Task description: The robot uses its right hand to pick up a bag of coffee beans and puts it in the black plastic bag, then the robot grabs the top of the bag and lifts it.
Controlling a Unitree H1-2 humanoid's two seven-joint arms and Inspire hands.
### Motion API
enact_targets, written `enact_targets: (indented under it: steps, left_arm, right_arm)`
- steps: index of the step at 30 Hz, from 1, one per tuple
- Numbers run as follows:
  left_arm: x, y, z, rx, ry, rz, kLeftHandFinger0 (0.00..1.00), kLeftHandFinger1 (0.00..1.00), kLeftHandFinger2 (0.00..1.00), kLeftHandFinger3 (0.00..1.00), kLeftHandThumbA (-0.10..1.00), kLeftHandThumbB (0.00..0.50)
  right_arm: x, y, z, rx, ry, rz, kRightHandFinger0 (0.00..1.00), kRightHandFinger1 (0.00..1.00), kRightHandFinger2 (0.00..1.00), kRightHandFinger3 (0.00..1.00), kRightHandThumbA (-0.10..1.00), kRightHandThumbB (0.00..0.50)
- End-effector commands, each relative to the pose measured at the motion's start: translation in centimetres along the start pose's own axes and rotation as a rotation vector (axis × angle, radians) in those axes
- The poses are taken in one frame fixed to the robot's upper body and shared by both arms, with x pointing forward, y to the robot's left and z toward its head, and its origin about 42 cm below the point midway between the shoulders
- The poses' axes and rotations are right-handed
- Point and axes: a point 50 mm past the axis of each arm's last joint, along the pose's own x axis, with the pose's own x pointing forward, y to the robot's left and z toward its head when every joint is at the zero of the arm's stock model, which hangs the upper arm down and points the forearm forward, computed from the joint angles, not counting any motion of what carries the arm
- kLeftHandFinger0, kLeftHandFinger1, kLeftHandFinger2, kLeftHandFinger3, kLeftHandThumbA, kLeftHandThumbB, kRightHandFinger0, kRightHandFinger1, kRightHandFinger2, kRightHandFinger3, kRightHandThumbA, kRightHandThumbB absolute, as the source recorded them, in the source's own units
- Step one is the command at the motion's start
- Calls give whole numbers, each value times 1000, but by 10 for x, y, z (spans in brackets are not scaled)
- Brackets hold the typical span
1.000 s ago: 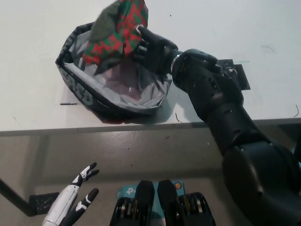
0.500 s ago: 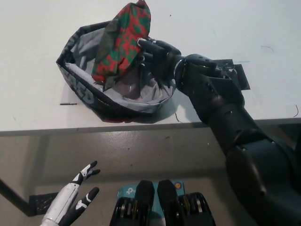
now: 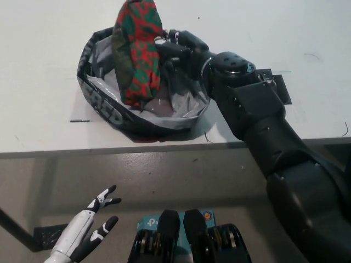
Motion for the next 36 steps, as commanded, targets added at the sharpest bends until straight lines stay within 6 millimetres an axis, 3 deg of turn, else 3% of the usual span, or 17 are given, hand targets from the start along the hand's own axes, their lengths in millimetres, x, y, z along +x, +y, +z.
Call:
enact_targets:
  steps: [1, 2, 5, 7, 10, 14, 23, 27, 30, 36]
  left_arm:
    - [6, 10, 3, 21, -28, -27, 1000, 906, 839, 1000, 1000, 137]
    - [7, 10, 3, 21, -28, -28, 1000, 906, 840, 1000, 1000, 138]
    - [8, 10, 4, 29, -22, -34, 1000, 902, 846, 1000, 1000, 135]
    - [9, 11, 5, 35, -21, -38, 1000, 891, 854, 1000, 1000, 140]
    - [12, 14, 6, 43, -18, -46, 1000, 867, 848, 1000, 1000, 143]
    - [13, 14, 6, 48, -24, -46, 1000, 837, 842, 1000, 1000, 133]
    - [15, 15, 7, 67, -34, -53, 932, 780, 835, 1000, 1000, 122]
    - [15, 16, 7, 63, -22, -53, 910, 775, 838, 1000, 1000, 128]
    - [16, 17, 8, 77, -25, -48, 890, 763, 830, 1000, 1000, 141]
    - [11, 12, 7, 79, -26, -49, 882, 751, 811, 1000, 1000, 131]
  right_arm:
    - [-8, 11, 74, -311, -318, 28, 764, 1000, 1000, 1000, 283, 285]
    - [-8, 11, 74, -354, -329, 46, 1000, 1000, 1000, 1000, 356, 325]
    - [-10, 13, 74, -458, -349, 92, 1000, 1000, 1000, 1000, 472, 397]
    - [-10, 12, 74, -465, -357, 111, 1000, 1000, 1000, 1000, 479, 399]
    - [-11, 10, 78, -555, -377, 110, 1000, 1000, 1000, 1000, 588, 379]
    - [-12, 8, 80, -565, -369, 96, 1000, 1000, 1000, 1000, 615, 403]
    - [-13, 0, 82, -631, -345, 66, 1000, 1000, 1000, 1000, 675, 404]
    - [-14, -6, 76, -681, -340, 28, 1000, 1000, 1000, 1000, 680, 359]
    - [-16, -12, 75, -844, -311, -106, 1000, 1000, 1000, 1000, 841, 436]
    - [-11, -14, 59, -1033, -194, -306, 1000, 1000, 1000, 1000, 945, 494]
